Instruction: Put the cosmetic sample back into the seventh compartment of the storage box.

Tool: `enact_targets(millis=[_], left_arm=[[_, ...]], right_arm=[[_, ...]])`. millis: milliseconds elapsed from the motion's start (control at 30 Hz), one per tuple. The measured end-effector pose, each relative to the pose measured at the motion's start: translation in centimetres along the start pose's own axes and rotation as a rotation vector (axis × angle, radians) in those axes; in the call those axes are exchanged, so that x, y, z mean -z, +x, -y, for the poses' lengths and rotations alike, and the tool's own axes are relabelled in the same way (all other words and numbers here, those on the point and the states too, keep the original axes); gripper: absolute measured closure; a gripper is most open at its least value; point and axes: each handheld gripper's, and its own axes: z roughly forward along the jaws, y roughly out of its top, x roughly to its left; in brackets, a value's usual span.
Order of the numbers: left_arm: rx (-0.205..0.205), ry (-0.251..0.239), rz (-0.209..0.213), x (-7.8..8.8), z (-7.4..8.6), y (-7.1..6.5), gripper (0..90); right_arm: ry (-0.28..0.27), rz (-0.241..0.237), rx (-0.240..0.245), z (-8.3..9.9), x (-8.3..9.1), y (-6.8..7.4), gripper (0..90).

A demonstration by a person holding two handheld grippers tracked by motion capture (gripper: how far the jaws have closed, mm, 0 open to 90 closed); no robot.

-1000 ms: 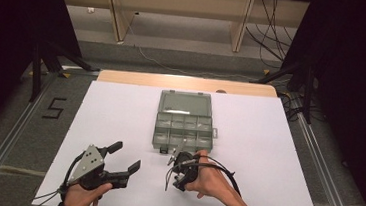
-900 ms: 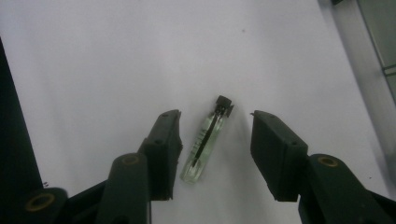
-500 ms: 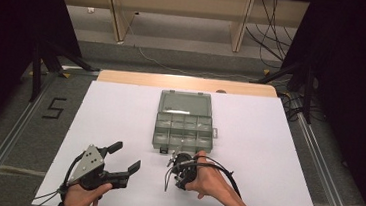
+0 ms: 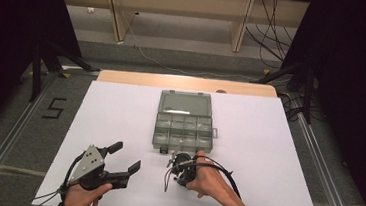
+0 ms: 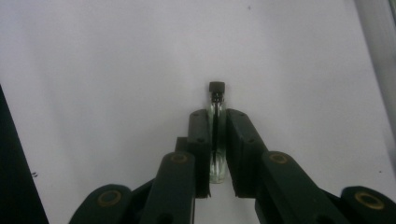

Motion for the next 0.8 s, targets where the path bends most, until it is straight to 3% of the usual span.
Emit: enact_targets(millis=[167,367,800], left_arm=[[-0.002,-0.002,0.0,0.0,0.0,0.0,15.7],[-0.006,-0.002,0.0,0.0,0.0,0.0,15.7],[-0.005,-0.003,-0.001,0.1,0.0,0.0,15.6]], right_arm=[[-0.032,-0.019,-0.044,0.0,0.7,0.1,80.9],[-0.088,0.001,-0.033,0.1,2.4,-0.4,80.9],[-0.18,0.025,-0.065,0.7,5.3,-1.3,80.9]])
